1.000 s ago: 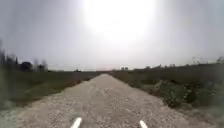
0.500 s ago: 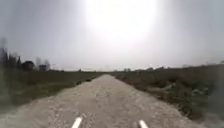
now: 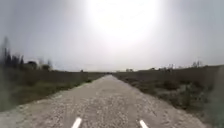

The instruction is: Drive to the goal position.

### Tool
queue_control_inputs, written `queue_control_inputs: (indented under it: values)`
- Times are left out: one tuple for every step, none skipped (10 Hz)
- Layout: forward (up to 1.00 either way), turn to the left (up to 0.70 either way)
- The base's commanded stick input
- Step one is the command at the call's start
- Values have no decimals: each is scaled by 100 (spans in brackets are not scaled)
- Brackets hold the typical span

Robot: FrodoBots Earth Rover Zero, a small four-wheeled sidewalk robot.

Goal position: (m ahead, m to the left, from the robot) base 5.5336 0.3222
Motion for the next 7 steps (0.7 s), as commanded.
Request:
queue_control_inputs:
  values:
    - [70,0]
    - [70,0]
    - [70,0]
    - [70,0]
    - [70,0]
    - [70,0]
    - [70,0]
